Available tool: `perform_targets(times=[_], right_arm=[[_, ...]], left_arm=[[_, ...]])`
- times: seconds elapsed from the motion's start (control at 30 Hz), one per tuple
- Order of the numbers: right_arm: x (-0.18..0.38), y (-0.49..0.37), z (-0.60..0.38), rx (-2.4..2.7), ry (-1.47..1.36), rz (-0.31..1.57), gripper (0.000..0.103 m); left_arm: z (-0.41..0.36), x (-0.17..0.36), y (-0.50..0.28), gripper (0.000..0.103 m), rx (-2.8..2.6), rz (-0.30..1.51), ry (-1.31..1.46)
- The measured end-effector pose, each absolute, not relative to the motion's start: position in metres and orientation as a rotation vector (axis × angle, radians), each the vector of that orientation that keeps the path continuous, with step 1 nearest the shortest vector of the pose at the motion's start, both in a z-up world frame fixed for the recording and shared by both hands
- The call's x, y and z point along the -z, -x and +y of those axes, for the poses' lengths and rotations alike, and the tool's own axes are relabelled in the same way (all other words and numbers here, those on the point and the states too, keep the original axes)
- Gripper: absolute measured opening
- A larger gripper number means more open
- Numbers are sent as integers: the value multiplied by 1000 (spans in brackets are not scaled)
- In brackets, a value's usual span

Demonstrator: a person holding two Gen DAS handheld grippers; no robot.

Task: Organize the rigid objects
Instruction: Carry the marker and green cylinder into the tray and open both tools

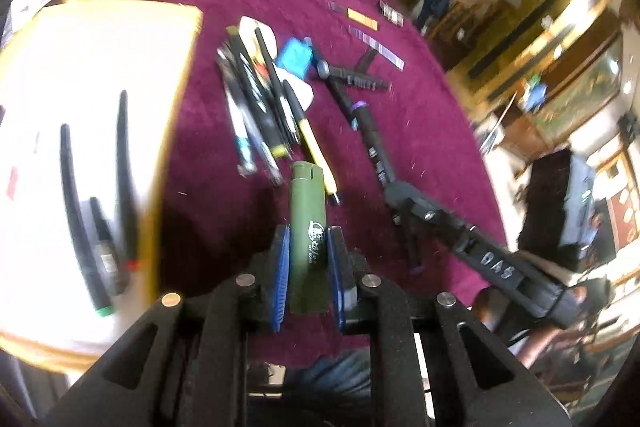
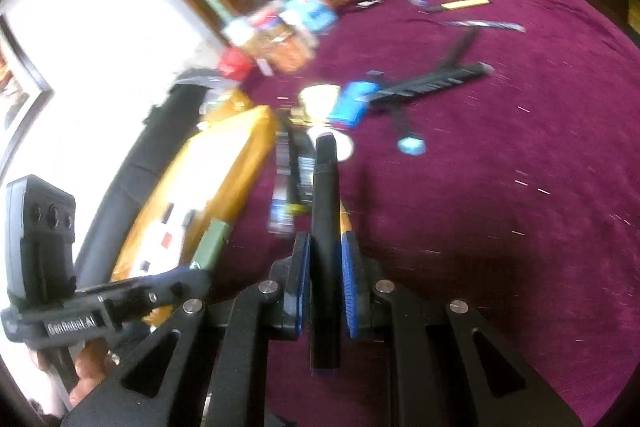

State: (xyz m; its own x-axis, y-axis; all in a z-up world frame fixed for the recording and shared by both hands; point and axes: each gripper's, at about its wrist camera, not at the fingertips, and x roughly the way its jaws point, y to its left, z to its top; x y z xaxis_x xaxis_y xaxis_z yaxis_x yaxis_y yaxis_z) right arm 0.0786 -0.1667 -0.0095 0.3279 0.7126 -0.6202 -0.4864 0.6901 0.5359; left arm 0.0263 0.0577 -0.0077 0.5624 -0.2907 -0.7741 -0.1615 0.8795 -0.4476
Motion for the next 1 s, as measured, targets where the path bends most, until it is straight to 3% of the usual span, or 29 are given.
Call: perform_targets(times=[0.17,0.37,0.67,0.93,1.0], right_arm=[[-14,-64,-115,-920,-236,934,14],[-17,-63,-36,-1024,-161,967,14],[13,-84,56,-992,-38,1078,14],[29,-89,78,-901,37,1098,14],[30,-90,79,-883,34,1099,14]], left_arm=[[112,-17,0,15,-22,891,567],[169,0,13,15,-186,895,620],[180,33,7,15,-290,1007,597],[186,46,1,16,-278,1060,607],[188,44,4,24,-277,1046,609]])
